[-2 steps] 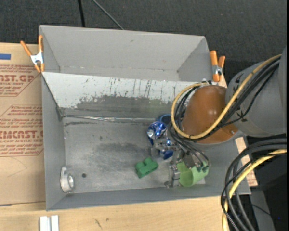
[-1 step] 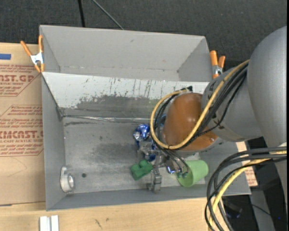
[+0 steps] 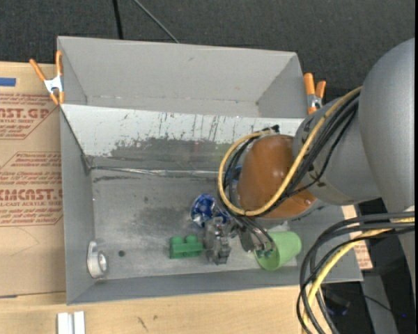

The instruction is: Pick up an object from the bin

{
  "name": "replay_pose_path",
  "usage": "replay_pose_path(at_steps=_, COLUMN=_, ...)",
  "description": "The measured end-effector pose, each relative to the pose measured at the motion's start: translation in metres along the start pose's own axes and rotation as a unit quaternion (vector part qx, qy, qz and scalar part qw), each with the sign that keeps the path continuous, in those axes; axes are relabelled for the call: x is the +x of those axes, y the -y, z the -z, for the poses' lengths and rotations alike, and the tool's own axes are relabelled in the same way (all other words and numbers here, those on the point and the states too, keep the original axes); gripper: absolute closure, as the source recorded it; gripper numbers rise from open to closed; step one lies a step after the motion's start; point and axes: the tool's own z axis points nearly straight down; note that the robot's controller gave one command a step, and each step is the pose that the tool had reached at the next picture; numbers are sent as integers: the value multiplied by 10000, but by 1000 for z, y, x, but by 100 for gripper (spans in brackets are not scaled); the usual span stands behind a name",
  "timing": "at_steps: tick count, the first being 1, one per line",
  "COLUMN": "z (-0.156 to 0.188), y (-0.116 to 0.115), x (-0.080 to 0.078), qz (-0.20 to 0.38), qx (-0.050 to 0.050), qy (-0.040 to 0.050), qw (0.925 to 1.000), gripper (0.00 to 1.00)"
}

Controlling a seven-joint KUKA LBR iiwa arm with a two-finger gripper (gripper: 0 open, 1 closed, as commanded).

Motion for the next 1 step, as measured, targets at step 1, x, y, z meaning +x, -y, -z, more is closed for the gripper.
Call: replay_pose_path(at_steps=1, z=0, y=0, x=-1, qz=-5, qx=3, qy=27, qw=10000, gripper=0)
